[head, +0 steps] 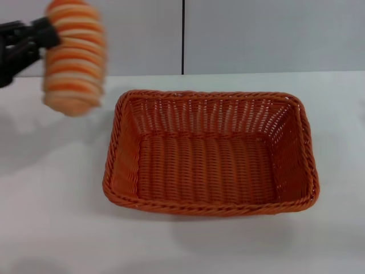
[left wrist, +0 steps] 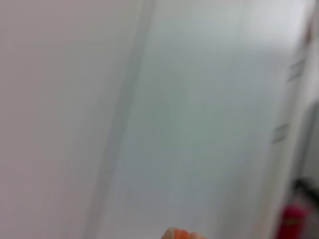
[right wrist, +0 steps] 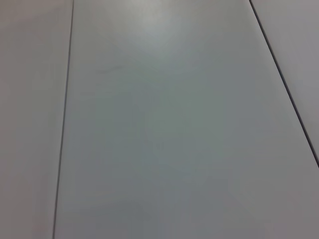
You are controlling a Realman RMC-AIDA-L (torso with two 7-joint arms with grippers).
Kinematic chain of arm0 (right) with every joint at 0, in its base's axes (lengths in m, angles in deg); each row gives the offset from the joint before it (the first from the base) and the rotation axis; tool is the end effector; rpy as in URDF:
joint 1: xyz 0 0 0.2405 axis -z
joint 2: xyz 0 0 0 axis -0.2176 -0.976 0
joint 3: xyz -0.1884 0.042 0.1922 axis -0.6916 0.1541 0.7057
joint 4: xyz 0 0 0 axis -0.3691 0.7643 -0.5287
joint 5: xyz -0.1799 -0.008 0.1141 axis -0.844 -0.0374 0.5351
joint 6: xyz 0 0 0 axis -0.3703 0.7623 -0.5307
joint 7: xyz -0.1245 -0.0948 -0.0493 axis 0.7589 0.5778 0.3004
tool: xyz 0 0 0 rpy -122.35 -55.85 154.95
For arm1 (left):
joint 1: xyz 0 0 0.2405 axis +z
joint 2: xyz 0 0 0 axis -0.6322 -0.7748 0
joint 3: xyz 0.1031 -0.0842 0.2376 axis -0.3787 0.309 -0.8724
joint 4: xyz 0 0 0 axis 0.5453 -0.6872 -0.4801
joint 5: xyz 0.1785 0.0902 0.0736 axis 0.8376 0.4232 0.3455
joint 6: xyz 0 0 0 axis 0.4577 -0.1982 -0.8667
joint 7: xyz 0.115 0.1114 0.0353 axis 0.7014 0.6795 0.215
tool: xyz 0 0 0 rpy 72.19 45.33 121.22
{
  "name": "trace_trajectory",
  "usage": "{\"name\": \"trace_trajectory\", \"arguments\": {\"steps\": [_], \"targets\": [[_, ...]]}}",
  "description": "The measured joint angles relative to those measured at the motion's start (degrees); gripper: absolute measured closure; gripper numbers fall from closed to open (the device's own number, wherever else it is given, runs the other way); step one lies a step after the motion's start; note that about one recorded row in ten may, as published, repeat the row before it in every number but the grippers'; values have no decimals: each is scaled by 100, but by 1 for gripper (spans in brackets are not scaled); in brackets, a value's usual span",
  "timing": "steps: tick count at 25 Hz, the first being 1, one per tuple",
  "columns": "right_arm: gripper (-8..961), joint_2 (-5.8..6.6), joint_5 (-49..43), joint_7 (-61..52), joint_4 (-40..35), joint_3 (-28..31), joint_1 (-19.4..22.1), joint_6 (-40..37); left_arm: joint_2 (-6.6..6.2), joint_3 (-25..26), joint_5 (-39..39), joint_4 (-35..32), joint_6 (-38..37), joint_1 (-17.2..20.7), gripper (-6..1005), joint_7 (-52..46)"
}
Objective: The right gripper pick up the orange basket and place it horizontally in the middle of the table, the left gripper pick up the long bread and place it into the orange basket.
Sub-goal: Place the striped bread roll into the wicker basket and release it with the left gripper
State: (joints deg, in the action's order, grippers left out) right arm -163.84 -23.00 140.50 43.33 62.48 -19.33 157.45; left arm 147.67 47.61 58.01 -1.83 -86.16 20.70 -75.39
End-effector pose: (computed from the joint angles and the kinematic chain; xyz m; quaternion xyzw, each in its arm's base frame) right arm 0.3116 0.2658 0.0750 -0.6385 0.0808 0.5360 0.5464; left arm -0.2547 0.3085 0.1050 -0.8789 -0.1898 -0.3787 0.2194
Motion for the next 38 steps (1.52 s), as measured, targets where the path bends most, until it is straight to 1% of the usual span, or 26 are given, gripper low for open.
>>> {"name": "trace_trajectory", "arguments": {"steps": [2, 3, 4, 5, 7, 8, 9, 10, 12, 13, 14, 15, 16, 17, 18, 20, 21, 22, 23, 25, 26, 32, 33, 34, 36, 38], "targets": [[402, -4, -2, 0, -8, 0, 5, 31, 7, -620, -589, 192, -144, 66, 773, -25], [402, -6, -2, 0, -17, -2, 7, 51, 7, -620, -589, 192, -144, 66, 777, -25], [402, -8, -3, 0, -27, -6, 9, 64, 11, -936, -833, 274, -151, 102, 781, -5], [402, -10, -3, 0, -37, -12, 9, 79, 21, -1655, -1242, 458, -69, 167, 786, 125], [402, -10, -3, 0, -47, -30, 9, 106, 26, -2102, -1431, 580, 80, 186, 794, 251], [402, -10, -3, 0, -53, -37, 12, 118, 26, -2102, -1431, 580, 80, 186, 802, 251], [402, -10, -3, 0, -55, -41, 13, 121, 29, -2346, -1513, 662, 199, 191, 810, 337], [402, -10, -3, 0, -58, -45, 16, 124, 35, -2886, -1695, 914, 553, 192, 817, 619], [402, -10, -3, 0, -66, -55, 19, 127, 36, -3359, -1945, 1224, 944, 179, 833, 1016], [402, -10, -5, -2, -74, -61, 19, 127, 36, -3359, -1945, 1224, 944, 179, 843, 1016], [402, -12, -8, -4, -80, -65, 16, 128, 36, -3579, -2077, 1363, 1112, 167, 853, 1210], [401, -14, -10, -10, -87, -67, 12, 128, 34, -4033, -2428, 1600, 1480, 132, 863, 1595], [401, -16, -11, -23, -93, -72, 7, 134, 35, -4376, -2714, 1694, 1765, 119, 873, 1828], [401, -17, -11, -33, -96, -74, 6, 148, 35, -4376, -2714, 1694, 1765, 119, 882, 1828], [401, -17, -12, -41, -98, -75, 5, 164, 35, -4752, -2997, 1747, 2082, 116, 891, 2043], [401, -18, -12, -45, -103, -79, 9, 200, 35, -4752, -2997, 1747, 2082, 116, 908, 2043], [401, -19, -12, -47, -105, -79, 11, 207, 33, -5502, -3405, 1768, 2574, 114, 917, 2417], [401, -19, -12, -50, -105, -79, 11, 212, 33, -5781, -3567, 1769, 2748, 113, 934, 2565], [401, -19, -12, -51, -106, -80, 11, 219, 33, -5781, -3567, 1769, 2748, 113, 951, 2565], [401, -19, -12, -54, -117, -79, 15, 243, 33, -5980, -3665, 1769, 2861, 106, 984, 2647], [401, -17, -12, -55, -124, -79, 18, 253, 28, -5975, -3668, 1770, 2866, 106, 1001, 2642], [401, -3, -12, -58, -130, -79, 46, 269, -20, -5769, -3676, 1767, 2812, 244, 984, 2573], [401, 0, -12, -58, -128, -79, 49, 271, -36, -5423, -3659, 1768, 2693, 371, 971, 2568], [401, 3, -12, -59, -123, -79, 51, 273, -41, -5289, -3639, 1775, 2651, 407, 958, 2564], [401, 9, -12, -60, -110, -79, 58, 276, -79, -4850, -3562, 1794, 2511, 509, 932, 2521], [401, 17, -12, -70, -102, -74, 63, 283, -142, -4372, -3450, 1815, 2394, 611, 906, 2409]]}}
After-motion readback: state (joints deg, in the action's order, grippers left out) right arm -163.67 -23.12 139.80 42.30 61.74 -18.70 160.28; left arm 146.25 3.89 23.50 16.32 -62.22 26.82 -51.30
